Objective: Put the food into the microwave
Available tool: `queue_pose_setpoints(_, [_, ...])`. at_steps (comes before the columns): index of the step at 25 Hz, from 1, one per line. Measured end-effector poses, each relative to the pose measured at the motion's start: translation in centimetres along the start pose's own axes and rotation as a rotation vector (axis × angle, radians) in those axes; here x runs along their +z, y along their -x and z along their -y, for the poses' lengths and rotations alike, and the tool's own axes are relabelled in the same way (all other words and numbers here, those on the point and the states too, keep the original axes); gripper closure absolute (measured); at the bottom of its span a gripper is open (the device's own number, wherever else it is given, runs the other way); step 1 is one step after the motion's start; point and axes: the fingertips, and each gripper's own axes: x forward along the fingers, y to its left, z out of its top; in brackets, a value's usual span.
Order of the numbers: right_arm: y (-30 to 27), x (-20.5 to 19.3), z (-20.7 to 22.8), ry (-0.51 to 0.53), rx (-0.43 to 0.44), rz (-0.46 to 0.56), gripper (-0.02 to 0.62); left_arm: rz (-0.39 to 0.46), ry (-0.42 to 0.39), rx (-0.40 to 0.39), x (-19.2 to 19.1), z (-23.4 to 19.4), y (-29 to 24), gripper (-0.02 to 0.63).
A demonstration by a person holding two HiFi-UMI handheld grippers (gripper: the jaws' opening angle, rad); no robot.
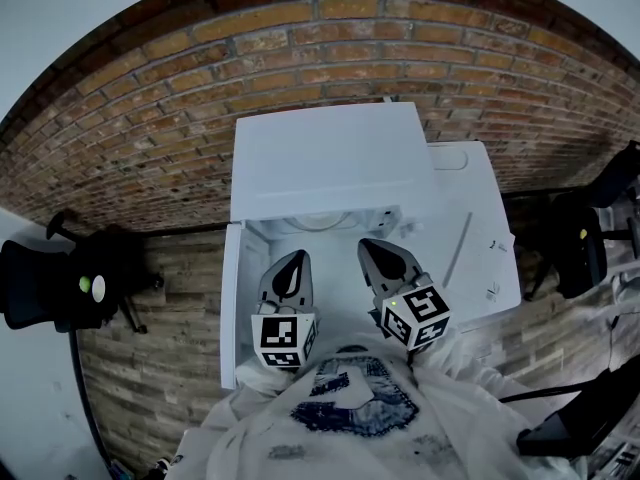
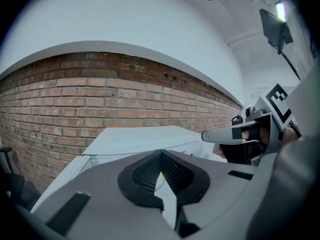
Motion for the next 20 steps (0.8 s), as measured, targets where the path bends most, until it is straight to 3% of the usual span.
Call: queue_pose_setpoints(20, [0.5,0.1,-0.4,0.011,-0.016,0.02,0.583,0.023,-0.014,0.0,1.0,0.1,0.3,0.598])
